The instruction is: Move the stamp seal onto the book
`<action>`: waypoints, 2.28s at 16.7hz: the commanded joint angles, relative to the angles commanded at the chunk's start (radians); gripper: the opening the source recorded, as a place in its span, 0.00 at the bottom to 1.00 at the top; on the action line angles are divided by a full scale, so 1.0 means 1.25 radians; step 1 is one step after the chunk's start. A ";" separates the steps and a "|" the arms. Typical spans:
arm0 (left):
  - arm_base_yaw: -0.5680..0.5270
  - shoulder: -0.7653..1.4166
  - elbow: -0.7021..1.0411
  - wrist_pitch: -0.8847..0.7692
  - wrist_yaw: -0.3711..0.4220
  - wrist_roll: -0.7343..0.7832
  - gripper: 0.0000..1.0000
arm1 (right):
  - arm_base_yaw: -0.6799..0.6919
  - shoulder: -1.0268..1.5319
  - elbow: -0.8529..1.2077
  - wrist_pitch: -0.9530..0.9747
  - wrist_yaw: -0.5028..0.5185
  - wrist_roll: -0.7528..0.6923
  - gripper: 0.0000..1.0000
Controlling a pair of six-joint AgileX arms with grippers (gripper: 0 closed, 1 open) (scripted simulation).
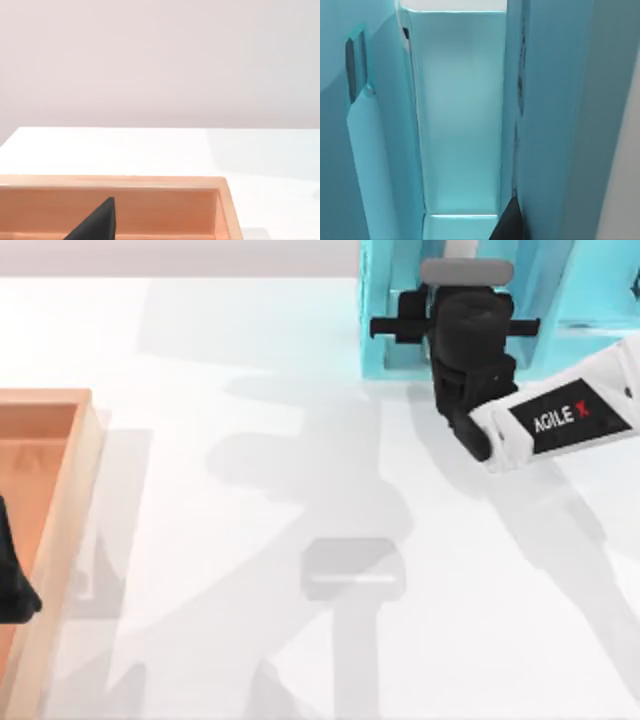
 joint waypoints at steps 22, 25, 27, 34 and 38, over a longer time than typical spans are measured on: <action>0.000 0.000 0.000 0.000 0.000 0.000 1.00 | 0.218 -0.788 -0.415 -0.396 0.205 0.037 0.00; 0.000 0.000 0.000 0.000 0.000 0.000 1.00 | 0.219 -0.776 -0.413 -0.393 0.206 0.027 0.00; 0.000 0.000 0.000 0.000 0.000 0.000 1.00 | 0.237 -0.749 -0.407 -0.386 0.218 -0.016 0.00; 0.000 0.000 0.000 0.000 0.000 0.000 1.00 | 0.360 -0.569 -0.385 -0.343 0.286 -0.426 0.00; 0.000 0.000 0.000 0.000 0.000 0.000 1.00 | 0.440 -0.468 -0.374 -0.311 0.320 -0.731 0.00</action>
